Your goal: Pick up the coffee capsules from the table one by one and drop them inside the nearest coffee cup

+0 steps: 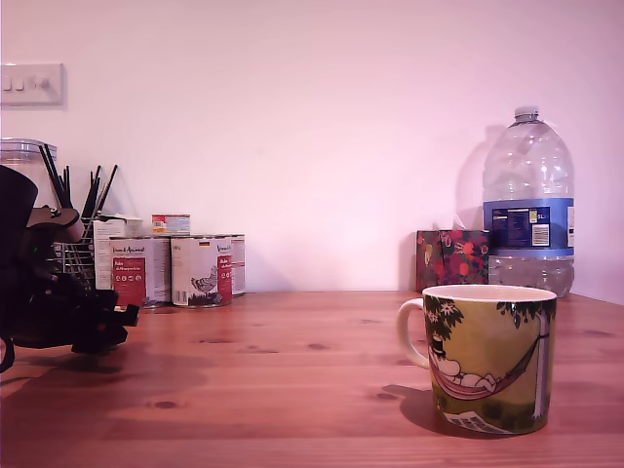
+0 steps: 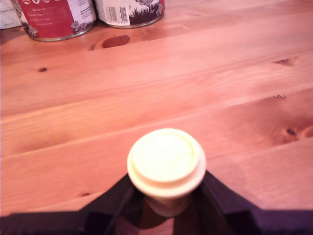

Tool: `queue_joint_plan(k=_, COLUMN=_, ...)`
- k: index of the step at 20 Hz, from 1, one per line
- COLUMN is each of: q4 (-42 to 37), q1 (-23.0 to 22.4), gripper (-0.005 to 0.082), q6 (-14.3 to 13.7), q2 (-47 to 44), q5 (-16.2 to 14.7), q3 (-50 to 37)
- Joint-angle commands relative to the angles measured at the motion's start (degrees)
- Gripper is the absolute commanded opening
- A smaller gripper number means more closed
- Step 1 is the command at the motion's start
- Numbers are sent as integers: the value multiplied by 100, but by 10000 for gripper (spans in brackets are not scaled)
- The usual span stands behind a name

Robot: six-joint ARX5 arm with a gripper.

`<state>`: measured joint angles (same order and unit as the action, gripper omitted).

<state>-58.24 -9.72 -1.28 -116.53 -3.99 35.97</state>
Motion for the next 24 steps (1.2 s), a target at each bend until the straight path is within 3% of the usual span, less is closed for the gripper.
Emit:
queue_joint_plan(k=1, q4=-13, q1=-15, gripper=34, q6=-48, q2=-166, q5=-2, q3=-26)
queue_joint_plan(k=4, q4=24, q1=-17, gripper=34, q6=-70, q2=-48, q5=-103, q3=-26)
queue_joint_plan(k=6, q4=295, q1=-15, gripper=34, q6=-96, q2=192, q5=-466, q3=-26)
queue_joint_plan(k=9, q4=938, q1=-31, gripper=34, q6=-398, q2=691, q5=-925, q3=-26)
queue_joint_plan(k=15, q4=2426, q1=-199, gripper=34, q6=-968, q2=1980, q5=-1368, q3=-26)
queue_joint_plan(k=19, q4=3432, q1=-382, gripper=34, q6=-968, q2=2970, q5=-1832, q3=-26)
queue_joint_plan(k=24, q4=4205, q1=-586, gripper=34, q6=-962, q2=3967, q5=-1961, q3=-26)
